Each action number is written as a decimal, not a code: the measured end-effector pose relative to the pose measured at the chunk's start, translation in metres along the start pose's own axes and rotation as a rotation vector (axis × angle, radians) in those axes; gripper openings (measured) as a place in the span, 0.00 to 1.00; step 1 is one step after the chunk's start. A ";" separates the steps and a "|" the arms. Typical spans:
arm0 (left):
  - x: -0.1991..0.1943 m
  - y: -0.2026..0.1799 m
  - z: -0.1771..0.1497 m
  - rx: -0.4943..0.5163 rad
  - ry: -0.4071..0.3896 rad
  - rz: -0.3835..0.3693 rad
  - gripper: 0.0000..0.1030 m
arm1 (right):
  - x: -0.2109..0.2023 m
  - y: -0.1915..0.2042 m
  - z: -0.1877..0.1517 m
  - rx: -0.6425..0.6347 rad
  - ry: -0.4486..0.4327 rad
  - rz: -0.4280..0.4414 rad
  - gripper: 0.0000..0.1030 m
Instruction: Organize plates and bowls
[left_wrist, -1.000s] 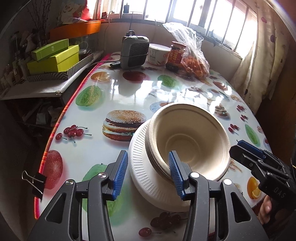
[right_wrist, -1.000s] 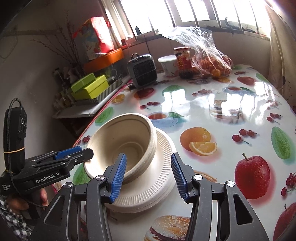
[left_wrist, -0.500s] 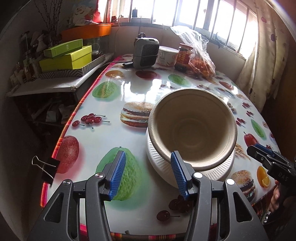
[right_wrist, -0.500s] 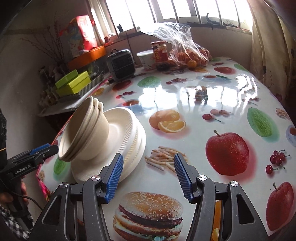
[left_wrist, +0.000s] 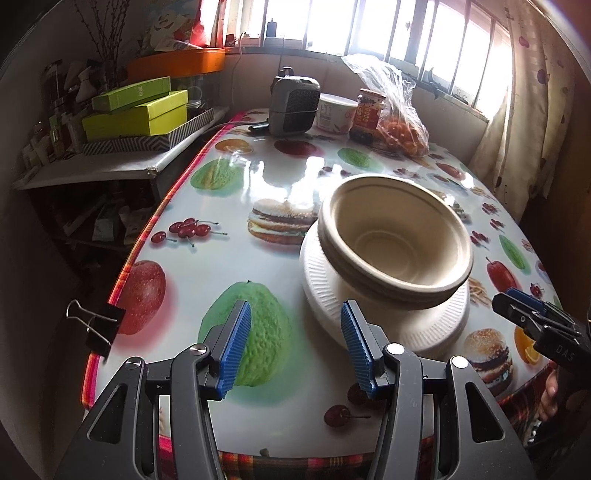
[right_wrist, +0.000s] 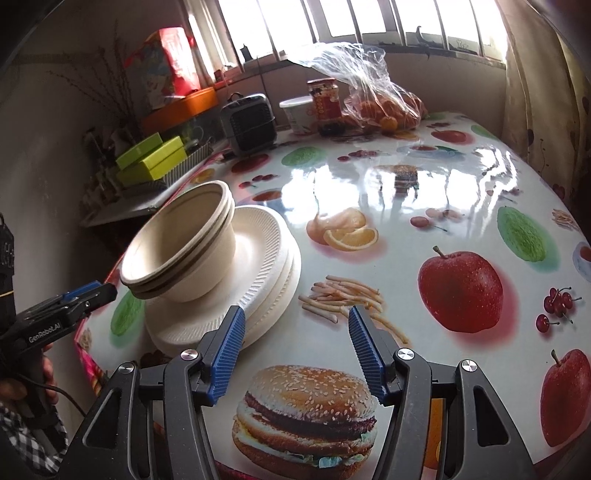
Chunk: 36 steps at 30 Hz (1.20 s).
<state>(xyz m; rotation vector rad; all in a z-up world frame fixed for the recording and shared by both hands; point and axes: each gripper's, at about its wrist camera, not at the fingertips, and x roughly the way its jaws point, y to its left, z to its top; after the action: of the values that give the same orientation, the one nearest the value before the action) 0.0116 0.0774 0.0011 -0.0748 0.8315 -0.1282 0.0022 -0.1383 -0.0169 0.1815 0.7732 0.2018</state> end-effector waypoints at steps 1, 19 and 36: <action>0.002 0.000 -0.004 0.007 0.006 0.023 0.50 | 0.002 0.001 -0.003 -0.006 0.008 -0.003 0.60; 0.026 -0.008 -0.037 0.043 0.037 0.087 0.55 | 0.022 0.008 -0.028 -0.102 0.044 -0.100 0.80; 0.027 -0.012 -0.039 0.036 0.008 0.088 0.64 | 0.025 0.012 -0.032 -0.126 0.030 -0.134 0.83</action>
<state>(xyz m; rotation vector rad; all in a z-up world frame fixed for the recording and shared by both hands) -0.0001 0.0610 -0.0434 -0.0038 0.8385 -0.0604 -0.0046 -0.1175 -0.0528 0.0075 0.7973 0.1264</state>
